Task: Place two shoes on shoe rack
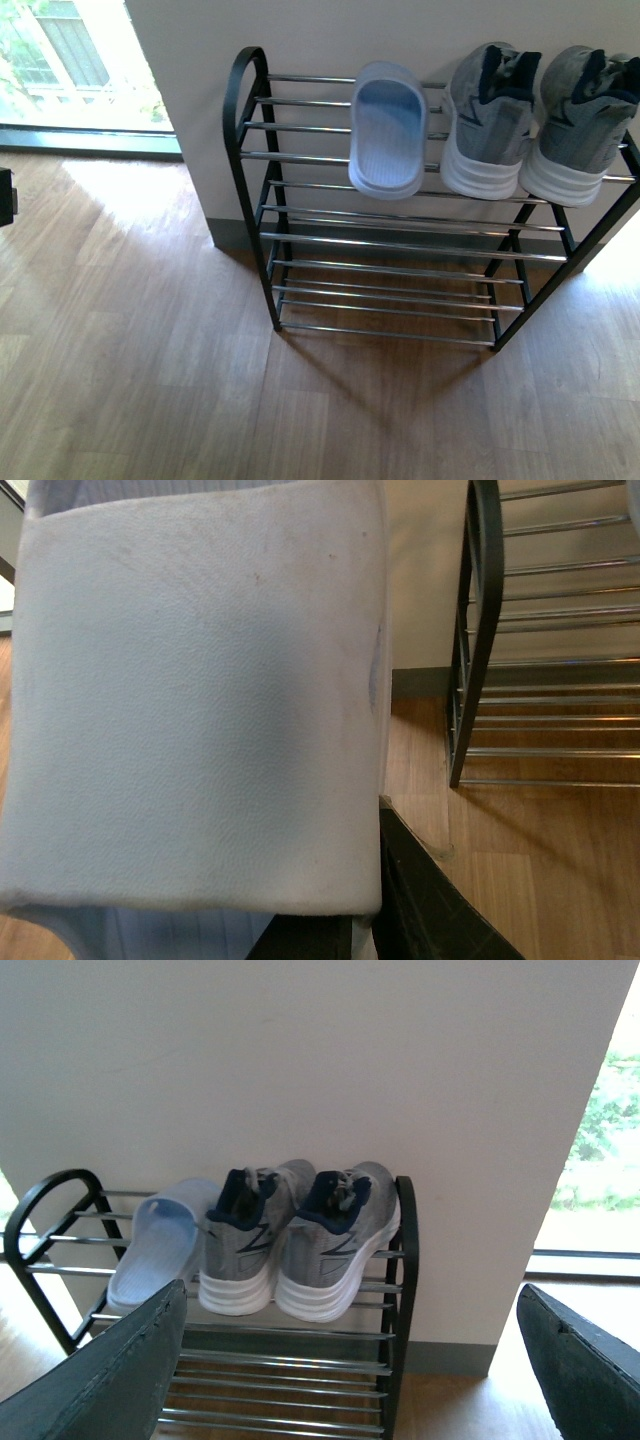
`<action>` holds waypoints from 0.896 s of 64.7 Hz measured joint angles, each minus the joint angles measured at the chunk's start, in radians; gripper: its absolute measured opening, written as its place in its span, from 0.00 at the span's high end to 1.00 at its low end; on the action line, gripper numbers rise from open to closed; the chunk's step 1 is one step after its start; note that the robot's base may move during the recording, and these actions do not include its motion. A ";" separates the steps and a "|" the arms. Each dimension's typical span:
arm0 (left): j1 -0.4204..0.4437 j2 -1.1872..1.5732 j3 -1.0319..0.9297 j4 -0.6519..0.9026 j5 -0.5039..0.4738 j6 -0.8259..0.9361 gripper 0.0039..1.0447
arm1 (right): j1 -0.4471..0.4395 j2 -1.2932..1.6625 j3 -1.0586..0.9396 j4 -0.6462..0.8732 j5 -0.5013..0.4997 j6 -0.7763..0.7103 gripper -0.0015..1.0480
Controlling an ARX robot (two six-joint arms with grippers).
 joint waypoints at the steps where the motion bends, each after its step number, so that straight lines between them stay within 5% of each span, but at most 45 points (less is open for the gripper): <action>1: -0.002 0.000 0.000 0.000 0.002 0.000 0.98 | 0.000 0.000 0.000 0.000 0.000 0.000 0.09; 13: -0.005 0.035 0.003 0.078 -0.060 -0.073 0.98 | 0.000 0.000 0.000 0.000 -0.002 0.000 0.09; 21: 0.014 0.216 0.118 0.161 -0.003 -0.196 0.98 | 0.000 0.000 0.000 0.000 -0.005 0.000 0.09; 38: 0.031 0.697 0.552 0.083 0.212 -0.284 0.98 | 0.000 0.000 0.000 0.000 -0.006 0.000 0.09; 58: 0.050 1.110 1.097 -0.118 0.256 -0.267 0.98 | 0.000 0.000 0.000 0.000 -0.006 0.000 0.09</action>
